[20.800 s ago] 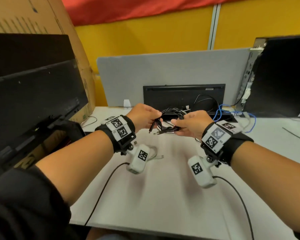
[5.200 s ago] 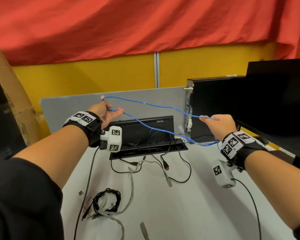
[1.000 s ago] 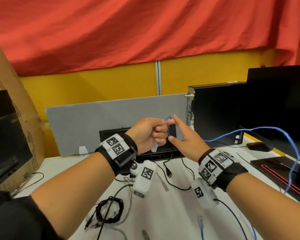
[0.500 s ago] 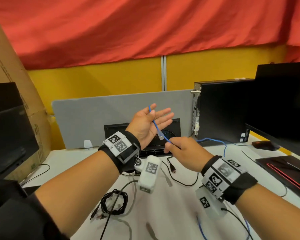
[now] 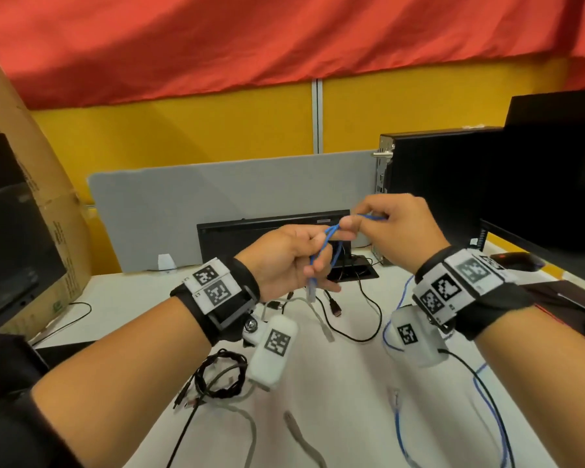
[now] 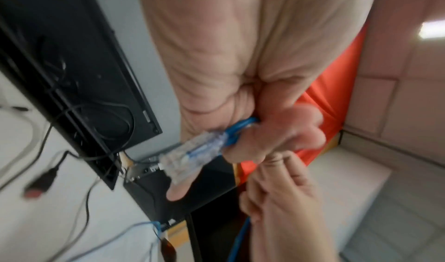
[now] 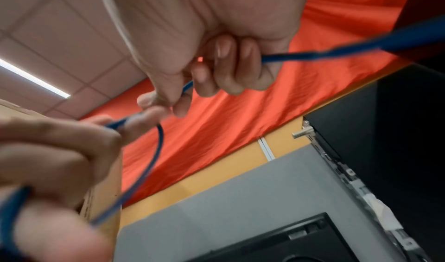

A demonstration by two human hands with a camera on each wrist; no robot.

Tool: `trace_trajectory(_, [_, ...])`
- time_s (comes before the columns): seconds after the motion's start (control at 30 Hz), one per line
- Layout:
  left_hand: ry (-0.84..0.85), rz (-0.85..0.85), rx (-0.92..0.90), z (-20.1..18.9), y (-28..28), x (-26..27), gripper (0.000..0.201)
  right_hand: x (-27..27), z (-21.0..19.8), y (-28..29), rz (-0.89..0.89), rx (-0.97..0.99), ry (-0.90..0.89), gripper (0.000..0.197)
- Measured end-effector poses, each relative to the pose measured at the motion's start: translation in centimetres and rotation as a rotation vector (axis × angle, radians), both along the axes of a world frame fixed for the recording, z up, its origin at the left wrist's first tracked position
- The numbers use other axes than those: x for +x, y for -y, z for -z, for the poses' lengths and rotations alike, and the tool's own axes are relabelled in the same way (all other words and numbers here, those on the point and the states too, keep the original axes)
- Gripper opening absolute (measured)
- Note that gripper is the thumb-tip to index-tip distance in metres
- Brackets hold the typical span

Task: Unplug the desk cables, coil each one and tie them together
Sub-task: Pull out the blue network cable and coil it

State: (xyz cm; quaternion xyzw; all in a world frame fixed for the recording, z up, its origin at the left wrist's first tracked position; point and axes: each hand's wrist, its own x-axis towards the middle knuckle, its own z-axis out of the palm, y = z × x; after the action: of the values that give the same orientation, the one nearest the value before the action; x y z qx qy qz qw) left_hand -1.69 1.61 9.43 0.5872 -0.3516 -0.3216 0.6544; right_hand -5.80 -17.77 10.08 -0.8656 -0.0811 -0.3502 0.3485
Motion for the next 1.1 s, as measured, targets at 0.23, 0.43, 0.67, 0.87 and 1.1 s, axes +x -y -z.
trace_trajectory(0.23, [-0.231,-0.03,-0.302,0.1,-0.1,-0.3,0.043,1.1,4.3,-1.2,-0.046,-0.088,-0.24,0.028])
trace_trajectory(0.43, [-0.015,-0.276,-0.286,0.7,-0.4,0.5,0.047,-0.9,5.3,-3.3,-0.135,-0.373,-0.612,0.039])
trace_trajectory(0.67, [0.241,-0.401,0.031,2.5,0.0,0.1,0.034,-3.9,0.3,-4.5,-0.269,-0.508,-0.475,0.028])
trace_trajectory(0.87, [0.134,-0.179,0.002,3.3,-0.1,-1.5,0.03,-2.1,-1.7,-1.6,-0.19,-0.247,-0.252,0.02])
trace_trajectory(1.1, [-0.174,0.093,-0.143,2.8,-1.1,-1.4,0.041,0.7,1.5,-0.2,-0.18,0.056,-0.115,0.015])
